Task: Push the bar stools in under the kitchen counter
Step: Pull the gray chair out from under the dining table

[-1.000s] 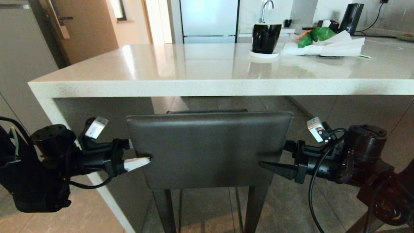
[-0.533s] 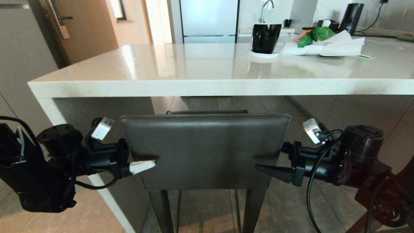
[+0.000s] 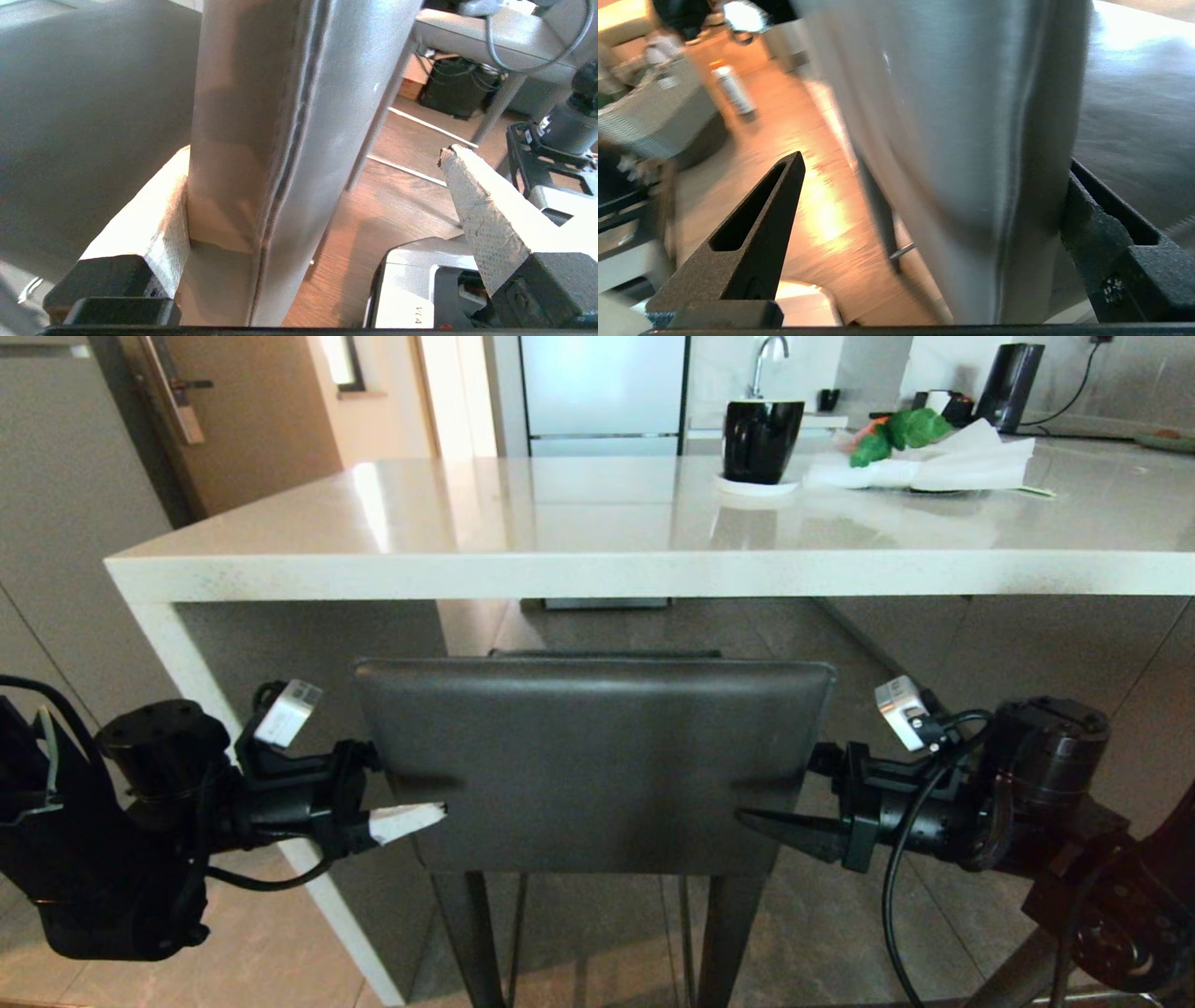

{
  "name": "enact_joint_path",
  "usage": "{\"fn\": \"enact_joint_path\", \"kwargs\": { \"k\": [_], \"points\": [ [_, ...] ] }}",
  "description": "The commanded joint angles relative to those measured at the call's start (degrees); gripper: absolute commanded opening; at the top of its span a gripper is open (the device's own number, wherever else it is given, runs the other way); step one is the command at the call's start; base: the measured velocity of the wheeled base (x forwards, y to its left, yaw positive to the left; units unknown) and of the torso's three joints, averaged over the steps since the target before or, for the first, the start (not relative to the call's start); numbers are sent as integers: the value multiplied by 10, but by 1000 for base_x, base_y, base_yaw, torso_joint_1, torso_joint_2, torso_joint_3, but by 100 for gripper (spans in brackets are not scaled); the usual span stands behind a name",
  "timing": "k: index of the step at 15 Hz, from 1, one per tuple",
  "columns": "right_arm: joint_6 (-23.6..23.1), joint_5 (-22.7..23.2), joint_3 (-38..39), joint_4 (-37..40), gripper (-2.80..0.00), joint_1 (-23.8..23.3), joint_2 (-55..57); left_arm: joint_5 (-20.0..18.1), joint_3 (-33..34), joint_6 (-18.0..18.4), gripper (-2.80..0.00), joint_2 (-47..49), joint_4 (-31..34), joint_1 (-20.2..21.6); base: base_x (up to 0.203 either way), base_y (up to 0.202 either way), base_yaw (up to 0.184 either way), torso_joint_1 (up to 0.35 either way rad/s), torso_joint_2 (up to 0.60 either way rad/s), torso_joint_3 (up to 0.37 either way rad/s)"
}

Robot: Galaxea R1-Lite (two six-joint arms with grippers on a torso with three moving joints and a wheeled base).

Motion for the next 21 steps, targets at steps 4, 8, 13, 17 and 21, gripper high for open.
{"fn": "enact_joint_path", "kwargs": {
  "k": [4, 8, 13, 17, 21],
  "points": [
    [0, 1, -2, -4, 0, 0, -3, 6, 8, -1, 0, -10, -5, -1, -196, 0, -2, -1, 3, 2],
    [0, 0, -2, -4, 0, -2, -3, 6, 10, -2, 0, -17, -5, -4, -193, 0, -1, 3, 3, 3],
    [1, 0, 4, -4, 0, -2, -11, 11, 33, -2, 0, -36, -5, -22, -194, 0, -1, 2, 0, 5],
    [0, -1, 8, -5, 0, -1, -14, 20, 52, -3, 0, -53, -5, -25, -195, 0, -4, 1, 2, 2],
    [0, -1, 23, -5, 0, -2, -29, 24, 56, -3, 0, -63, -5, -30, -193, 0, -2, 4, 4, 4]
  ]
}}
